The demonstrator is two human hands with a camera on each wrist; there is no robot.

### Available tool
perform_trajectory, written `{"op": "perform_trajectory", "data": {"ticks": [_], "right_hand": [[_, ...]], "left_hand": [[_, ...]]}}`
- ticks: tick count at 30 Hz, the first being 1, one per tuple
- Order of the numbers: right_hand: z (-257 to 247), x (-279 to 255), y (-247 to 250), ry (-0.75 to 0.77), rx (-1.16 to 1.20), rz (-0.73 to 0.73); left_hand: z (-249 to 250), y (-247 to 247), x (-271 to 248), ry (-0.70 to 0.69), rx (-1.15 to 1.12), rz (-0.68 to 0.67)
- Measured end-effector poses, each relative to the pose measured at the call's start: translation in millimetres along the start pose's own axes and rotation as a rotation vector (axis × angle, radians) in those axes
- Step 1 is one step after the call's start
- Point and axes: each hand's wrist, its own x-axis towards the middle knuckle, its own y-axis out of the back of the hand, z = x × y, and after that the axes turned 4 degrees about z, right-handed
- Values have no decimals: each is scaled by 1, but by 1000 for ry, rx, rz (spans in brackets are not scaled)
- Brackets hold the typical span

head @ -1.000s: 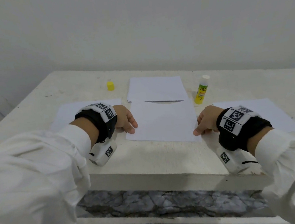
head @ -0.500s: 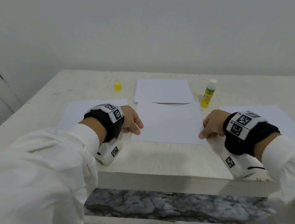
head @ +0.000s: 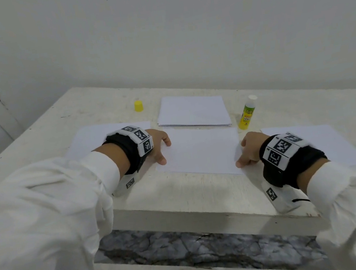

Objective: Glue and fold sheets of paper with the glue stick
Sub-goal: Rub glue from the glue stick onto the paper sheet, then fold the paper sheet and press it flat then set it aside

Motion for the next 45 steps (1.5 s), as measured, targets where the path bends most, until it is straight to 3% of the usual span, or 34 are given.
{"op": "perform_trajectory", "data": {"ticks": [2,7,11,16,19,23,31,35,45], "right_hand": [[-3,0,0,20,-72,37],[-30,6,2,167,-327,-54],[-79,11,-4,274,-317,-163],[-142,18,-14,330,-447,-146],[-156,19,-17,443,-371,-153],[-136,33,-21,399,-527,-132],[-37,24,2,284,-501,-177],[-17,21,5,277,-469,-161],[-21,28,3,265,-546,-171]], "left_hand": [[2,2,3,-9,133,-27],[1,5,19,-93,473,-137],[-3,3,31,-128,505,-172],[-4,4,41,-154,481,-149],[-6,1,44,-164,448,-126],[-10,-2,46,-124,454,-154],[-8,3,42,-152,454,-152],[1,8,42,-125,488,-139],[109,-21,50,-309,329,-94]]}}
